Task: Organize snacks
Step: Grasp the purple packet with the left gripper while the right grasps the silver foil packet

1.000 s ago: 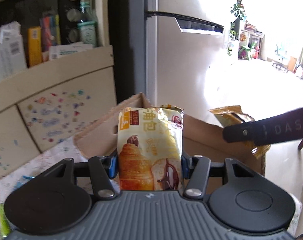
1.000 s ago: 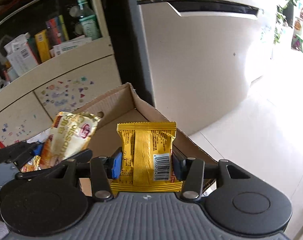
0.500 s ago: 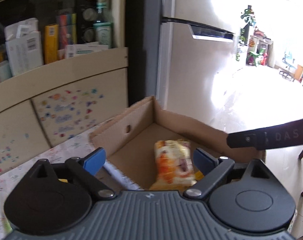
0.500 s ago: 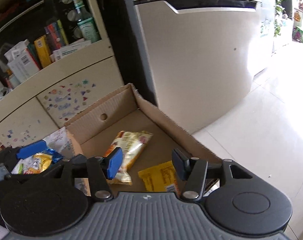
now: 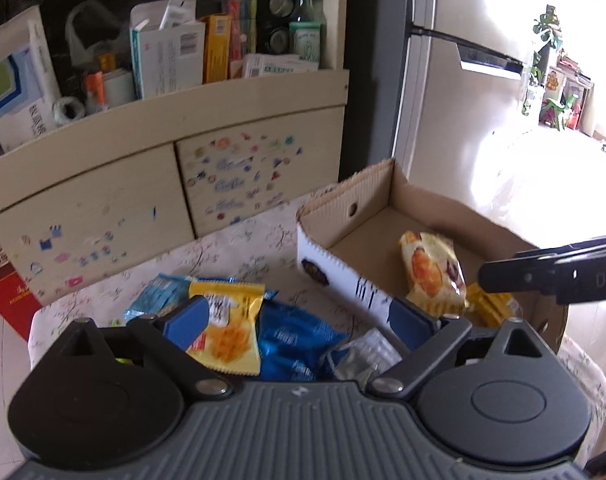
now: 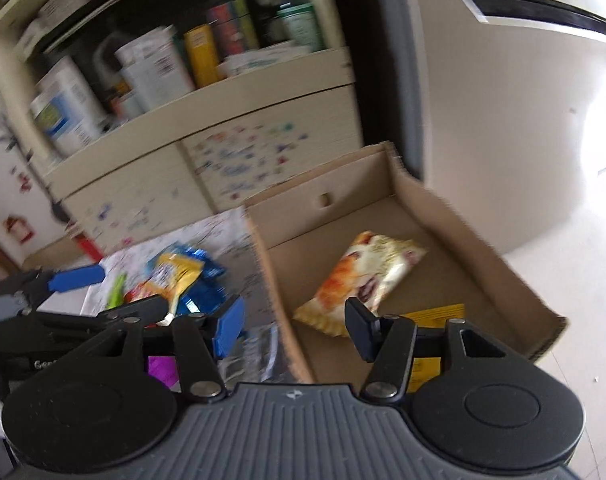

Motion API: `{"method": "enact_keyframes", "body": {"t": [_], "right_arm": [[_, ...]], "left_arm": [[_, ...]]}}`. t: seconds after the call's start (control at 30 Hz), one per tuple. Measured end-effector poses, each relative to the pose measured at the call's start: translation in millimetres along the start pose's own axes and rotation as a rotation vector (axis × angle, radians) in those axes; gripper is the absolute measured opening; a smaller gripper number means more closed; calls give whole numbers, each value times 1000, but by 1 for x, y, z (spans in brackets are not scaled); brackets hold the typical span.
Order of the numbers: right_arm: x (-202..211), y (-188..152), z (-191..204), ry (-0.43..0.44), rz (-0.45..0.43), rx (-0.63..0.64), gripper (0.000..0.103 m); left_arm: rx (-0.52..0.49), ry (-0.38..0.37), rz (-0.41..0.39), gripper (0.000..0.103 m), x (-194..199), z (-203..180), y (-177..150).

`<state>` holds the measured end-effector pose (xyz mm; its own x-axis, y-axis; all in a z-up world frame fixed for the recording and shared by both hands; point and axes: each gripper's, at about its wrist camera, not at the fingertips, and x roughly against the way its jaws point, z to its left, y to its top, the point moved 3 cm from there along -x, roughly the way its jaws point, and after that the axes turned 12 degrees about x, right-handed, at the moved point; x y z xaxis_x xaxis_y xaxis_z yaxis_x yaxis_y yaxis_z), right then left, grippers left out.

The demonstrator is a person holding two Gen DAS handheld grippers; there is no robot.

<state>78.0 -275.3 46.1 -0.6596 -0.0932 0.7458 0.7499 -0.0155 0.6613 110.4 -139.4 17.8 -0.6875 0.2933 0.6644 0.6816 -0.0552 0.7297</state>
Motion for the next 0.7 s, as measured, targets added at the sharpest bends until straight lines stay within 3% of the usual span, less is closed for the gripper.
{"method": "enact_keyframes", "body": {"t": [0.33, 0.57, 0.7], "right_arm": [[-22, -6, 38, 153, 103, 40, 62], [-43, -11, 51, 191, 180, -10, 62], [-56, -12, 53, 189, 219, -49, 62]], "left_arm": [[-79, 15, 118, 96, -5, 20, -33], [-97, -2, 227, 96, -25, 29, -61], [-124, -22, 248, 96, -32, 24, -74]]}}
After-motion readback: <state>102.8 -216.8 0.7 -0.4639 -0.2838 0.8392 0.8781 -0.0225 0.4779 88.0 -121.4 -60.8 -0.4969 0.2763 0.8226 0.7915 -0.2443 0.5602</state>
